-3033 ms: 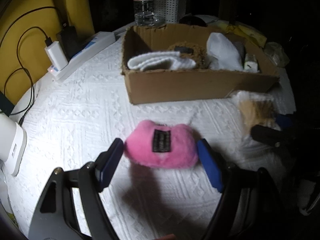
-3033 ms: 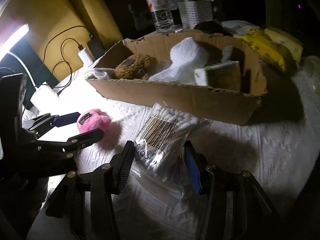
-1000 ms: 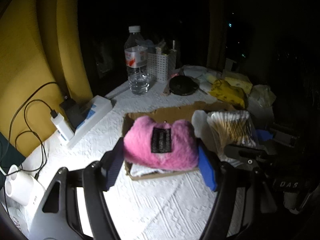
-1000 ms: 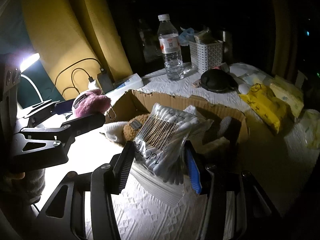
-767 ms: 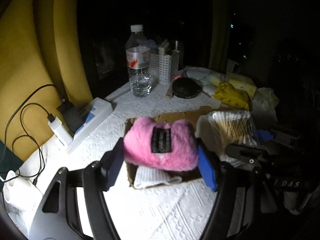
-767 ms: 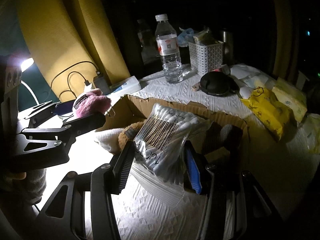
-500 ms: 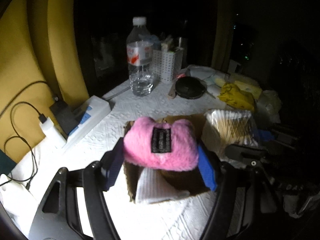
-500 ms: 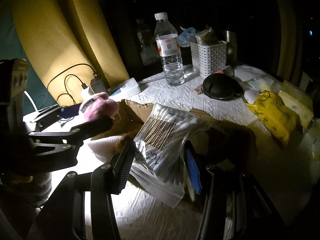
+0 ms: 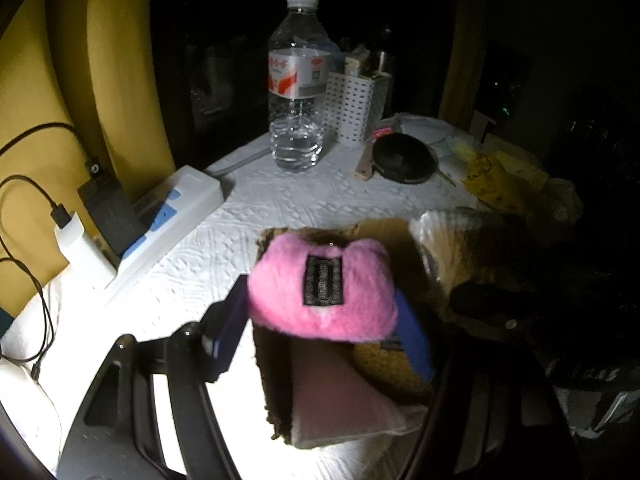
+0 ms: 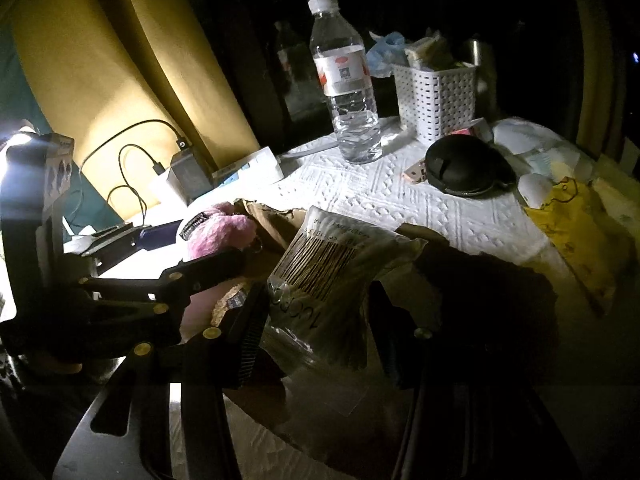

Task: Organize soft objects
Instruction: 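Carry the pink plush and swab bag over the box with both grippers, then lower both items into the box and open both grippers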

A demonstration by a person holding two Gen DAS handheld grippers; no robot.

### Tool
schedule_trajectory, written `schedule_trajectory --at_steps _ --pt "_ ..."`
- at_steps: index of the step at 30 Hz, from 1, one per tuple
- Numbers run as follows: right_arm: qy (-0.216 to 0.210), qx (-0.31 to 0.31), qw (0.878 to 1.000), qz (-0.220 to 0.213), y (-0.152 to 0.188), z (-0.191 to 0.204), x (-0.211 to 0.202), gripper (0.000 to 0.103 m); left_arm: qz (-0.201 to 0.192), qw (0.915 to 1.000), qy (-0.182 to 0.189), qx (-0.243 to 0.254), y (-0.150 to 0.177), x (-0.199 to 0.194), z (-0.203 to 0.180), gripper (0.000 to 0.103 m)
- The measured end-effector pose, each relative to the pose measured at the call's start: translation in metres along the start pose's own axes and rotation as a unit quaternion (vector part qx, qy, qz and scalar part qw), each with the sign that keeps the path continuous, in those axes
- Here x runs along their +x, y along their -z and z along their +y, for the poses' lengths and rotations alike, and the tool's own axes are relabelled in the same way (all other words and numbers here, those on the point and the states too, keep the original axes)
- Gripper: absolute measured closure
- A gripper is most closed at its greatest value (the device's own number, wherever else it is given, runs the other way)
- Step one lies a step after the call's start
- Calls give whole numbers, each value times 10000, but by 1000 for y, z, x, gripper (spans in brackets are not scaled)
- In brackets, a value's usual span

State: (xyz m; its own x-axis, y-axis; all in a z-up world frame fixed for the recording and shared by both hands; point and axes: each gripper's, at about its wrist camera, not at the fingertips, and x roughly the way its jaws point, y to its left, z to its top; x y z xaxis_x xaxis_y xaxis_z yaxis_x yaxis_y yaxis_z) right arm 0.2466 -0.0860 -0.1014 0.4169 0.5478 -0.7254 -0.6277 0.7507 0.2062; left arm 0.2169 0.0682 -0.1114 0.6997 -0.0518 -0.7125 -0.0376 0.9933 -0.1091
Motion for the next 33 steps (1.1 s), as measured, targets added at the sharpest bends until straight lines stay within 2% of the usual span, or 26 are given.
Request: schedule_trajectory --at_steps 9,11,13,15,33 --pt "-168 100 9997 162 2 -1 14 49 38 9999 -51 109 0 0 -4 31" --pt "-130 116 9997 167 3 -2 13 45 50 9999 -54 102 -1 0 -4 30" --pt "-12 109 9998 158 3 -3 12 33 66 9999 -62 94 -1 0 -4 29" --pt "38 132 9998 111 4 -5 9 30 81 9999 -56 88 -2 1 -5 28" --pt "367 121 9992 -94 9 -3 -27 30 -67 9999 -40 105 -3 -25 -15 27"
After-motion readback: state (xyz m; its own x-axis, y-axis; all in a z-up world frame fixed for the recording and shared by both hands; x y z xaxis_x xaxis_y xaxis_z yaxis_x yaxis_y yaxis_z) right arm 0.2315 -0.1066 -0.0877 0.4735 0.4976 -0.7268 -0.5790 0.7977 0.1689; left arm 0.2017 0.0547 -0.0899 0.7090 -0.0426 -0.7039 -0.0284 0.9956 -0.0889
